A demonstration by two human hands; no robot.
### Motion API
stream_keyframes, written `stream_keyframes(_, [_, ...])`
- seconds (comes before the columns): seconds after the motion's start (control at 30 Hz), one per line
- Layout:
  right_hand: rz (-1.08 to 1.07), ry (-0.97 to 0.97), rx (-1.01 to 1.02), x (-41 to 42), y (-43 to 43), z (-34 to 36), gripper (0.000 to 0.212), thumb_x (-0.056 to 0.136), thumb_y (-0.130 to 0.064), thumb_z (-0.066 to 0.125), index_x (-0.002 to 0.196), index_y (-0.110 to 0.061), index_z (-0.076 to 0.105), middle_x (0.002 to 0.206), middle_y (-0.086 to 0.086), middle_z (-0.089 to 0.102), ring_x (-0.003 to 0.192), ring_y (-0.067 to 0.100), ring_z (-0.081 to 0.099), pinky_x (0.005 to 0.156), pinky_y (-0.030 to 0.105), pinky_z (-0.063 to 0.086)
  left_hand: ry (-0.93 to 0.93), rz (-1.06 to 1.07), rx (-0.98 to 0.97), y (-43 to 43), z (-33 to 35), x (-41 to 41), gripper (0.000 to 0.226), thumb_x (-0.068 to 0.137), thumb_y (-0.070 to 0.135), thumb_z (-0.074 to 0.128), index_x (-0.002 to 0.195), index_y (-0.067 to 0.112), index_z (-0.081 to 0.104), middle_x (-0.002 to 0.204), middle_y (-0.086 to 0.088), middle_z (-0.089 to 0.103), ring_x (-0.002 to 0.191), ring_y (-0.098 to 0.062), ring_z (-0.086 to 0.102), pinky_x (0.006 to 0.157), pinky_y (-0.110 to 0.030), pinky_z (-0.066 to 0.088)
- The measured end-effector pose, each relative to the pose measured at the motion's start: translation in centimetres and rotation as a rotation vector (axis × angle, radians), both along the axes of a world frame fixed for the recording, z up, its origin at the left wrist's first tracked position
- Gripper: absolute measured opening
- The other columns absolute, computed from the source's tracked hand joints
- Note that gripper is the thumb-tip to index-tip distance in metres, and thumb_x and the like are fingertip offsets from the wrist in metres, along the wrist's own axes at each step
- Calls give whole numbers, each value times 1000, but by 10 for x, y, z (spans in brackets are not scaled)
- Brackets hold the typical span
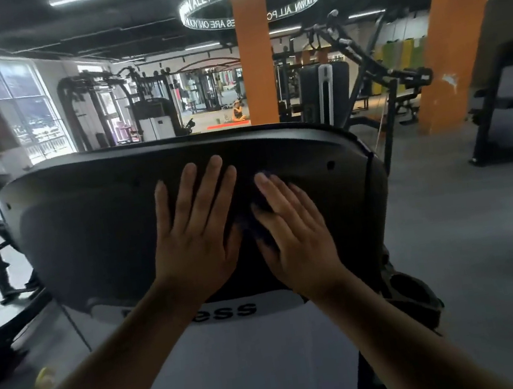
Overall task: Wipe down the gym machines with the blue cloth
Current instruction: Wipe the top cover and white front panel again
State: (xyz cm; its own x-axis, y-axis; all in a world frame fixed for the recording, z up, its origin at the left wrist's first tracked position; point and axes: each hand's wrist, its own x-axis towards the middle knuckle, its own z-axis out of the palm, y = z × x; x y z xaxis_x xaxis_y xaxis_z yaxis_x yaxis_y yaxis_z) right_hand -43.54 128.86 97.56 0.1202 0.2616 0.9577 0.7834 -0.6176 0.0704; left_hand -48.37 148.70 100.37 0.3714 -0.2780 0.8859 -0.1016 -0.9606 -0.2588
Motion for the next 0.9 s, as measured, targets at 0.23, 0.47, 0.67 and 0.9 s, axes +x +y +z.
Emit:
stream_keyframes(0.23, [-108, 83, 169, 3, -18, -10, 43, 111, -21, 58, 152, -13, 48, 171, 15, 38, 163, 38, 28, 129, 69, 23, 26, 26, -9, 58, -18, -11, 77, 112, 55, 53, 174, 21, 22, 182, -4, 13, 169, -28, 10, 134, -65, 9])
stream_keyframes(0.47, [-173, 4, -38, -8, 26, -1, 53, 116, -41, 48, 165, -21, 43, 175, 3, 31, 165, 29, 24, 132, 59, 20, -30, -31, 13, 69, -26, 0, 78, 112, 55, 53, 174, 19, 23, 181, -5, 20, 169, -28, 14, 133, -65, 11])
stream_keyframes(0.67, [-266, 131, 217, -17, 59, -4, 55, 115, -30, 44, 168, -17, 32, 178, 9, 23, 166, 38, 16, 132, 66, 12, -31, -71, -55, 116, -30, -2, 75, 114, 52, 48, 174, 19, 19, 182, -5, 16, 169, -27, 14, 134, -64, 12])
stream_keyframes(0.9, [-261, 32, -88, -29, 80, 11, 58, 113, -24, 45, 169, -20, 30, 177, 3, 27, 167, 28, 20, 134, 59, 16, -64, -137, -89, 143, -29, -3, 74, 113, 47, 53, 173, 14, 24, 181, -7, 19, 168, -29, 18, 134, -60, 14])
